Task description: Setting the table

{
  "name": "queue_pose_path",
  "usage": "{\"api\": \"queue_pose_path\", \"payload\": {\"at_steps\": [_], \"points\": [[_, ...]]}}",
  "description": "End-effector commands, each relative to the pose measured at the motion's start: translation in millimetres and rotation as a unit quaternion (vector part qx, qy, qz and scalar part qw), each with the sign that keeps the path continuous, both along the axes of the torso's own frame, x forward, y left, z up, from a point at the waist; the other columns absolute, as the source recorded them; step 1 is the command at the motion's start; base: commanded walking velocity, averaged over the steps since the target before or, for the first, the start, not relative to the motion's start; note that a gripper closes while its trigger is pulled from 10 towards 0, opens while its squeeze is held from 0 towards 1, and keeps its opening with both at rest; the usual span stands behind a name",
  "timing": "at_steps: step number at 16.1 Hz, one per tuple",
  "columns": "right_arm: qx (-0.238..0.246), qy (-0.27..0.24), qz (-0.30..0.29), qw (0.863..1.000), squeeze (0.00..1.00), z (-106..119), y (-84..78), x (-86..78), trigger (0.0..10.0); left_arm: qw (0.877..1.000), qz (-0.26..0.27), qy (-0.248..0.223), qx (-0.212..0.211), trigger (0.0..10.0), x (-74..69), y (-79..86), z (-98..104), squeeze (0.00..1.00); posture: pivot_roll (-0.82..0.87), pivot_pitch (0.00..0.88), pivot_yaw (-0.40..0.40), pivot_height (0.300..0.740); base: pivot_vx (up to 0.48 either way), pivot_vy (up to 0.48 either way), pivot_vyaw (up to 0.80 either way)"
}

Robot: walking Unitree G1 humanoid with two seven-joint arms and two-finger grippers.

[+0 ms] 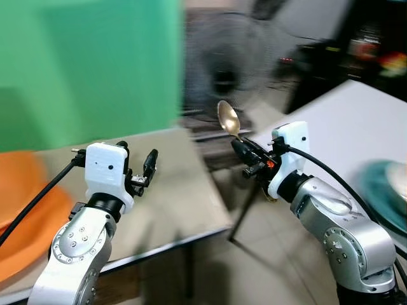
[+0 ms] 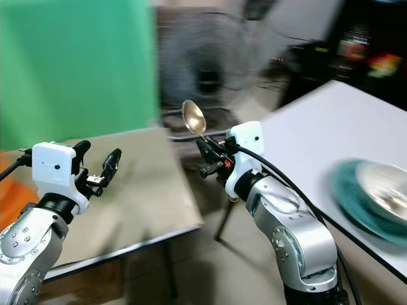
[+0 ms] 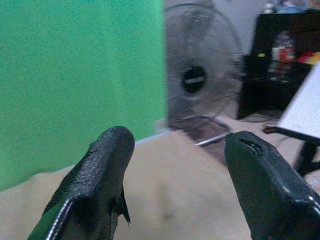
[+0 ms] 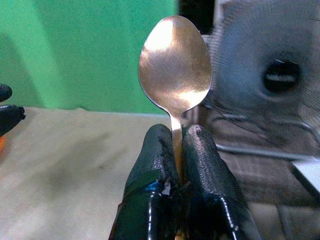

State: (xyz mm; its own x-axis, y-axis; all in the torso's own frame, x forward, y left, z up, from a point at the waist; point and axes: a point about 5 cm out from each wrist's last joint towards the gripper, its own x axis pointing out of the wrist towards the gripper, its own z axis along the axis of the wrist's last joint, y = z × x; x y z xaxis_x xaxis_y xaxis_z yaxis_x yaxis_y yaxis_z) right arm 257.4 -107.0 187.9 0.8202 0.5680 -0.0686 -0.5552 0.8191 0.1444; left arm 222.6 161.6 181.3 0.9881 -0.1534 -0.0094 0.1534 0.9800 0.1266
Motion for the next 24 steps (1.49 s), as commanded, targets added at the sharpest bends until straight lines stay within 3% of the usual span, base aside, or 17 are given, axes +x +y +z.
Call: {"api": "queue_pose_path", "payload": {"at_steps": [1, 4, 7, 13, 22, 24], "points": [[0.004, -0.003, -0.002, 1.0, 0.0, 3, 0.6, -2.3, 10.0, 1.0, -0.003, -0.001, 0.002, 10.0, -0.6, 0.2, 0, 0.0, -0.02, 0.0, -0.055, 0.74, 0.0, 0.0, -0.8], [0.014, -0.007, -0.026, 1.0, 0.0, 6, -2.2, 0.2, 10.0, 1.0, -0.003, -0.021, 0.006, 10.0, 5.7, -2.6, 7, 0.0, -0.03, 0.0, -0.07, 0.74, 0.0, 0.0, -0.8], [0.014, -0.03, -0.042, 0.999, 0.0, 16, -4.4, 5.6, 10.0, 0.999, 0.013, -0.036, -0.018, 10.0, 12.3, -2.8, 11, 0.0, -0.07, 0.0, -0.07, 0.74, 0.0, -0.423, -0.8], [0.018, -0.031, -0.078, 0.996, 0.0, 16, -9.6, 4.2, 10.0, 0.999, -0.006, -0.033, -0.009, 10.0, 19.3, -5.6, 10, 0.0, -0.09, 0.0, -0.042, 0.74, 0.0, -0.48, -0.8], [0.009, -0.025, -0.095, 0.995, 0.0, 14, -13.8, 6.2, 10.0, 1.0, -0.014, -0.025, -0.008, 10.0, 18.1, -8.1, 5, 0.0, -0.1, 0.0, -0.033, 0.74, 0.0, -0.48, -0.8], [0.002, -0.02, -0.106, 0.994, 0.0, 12, -17.7, 8.0, 10.0, 1.0, -0.014, -0.015, -0.022, 10.0, 16.5, -9.6, 1, 0.0, -0.09, 0.0, -0.035, 0.74, 0.0, 0.0, -0.69]]}}
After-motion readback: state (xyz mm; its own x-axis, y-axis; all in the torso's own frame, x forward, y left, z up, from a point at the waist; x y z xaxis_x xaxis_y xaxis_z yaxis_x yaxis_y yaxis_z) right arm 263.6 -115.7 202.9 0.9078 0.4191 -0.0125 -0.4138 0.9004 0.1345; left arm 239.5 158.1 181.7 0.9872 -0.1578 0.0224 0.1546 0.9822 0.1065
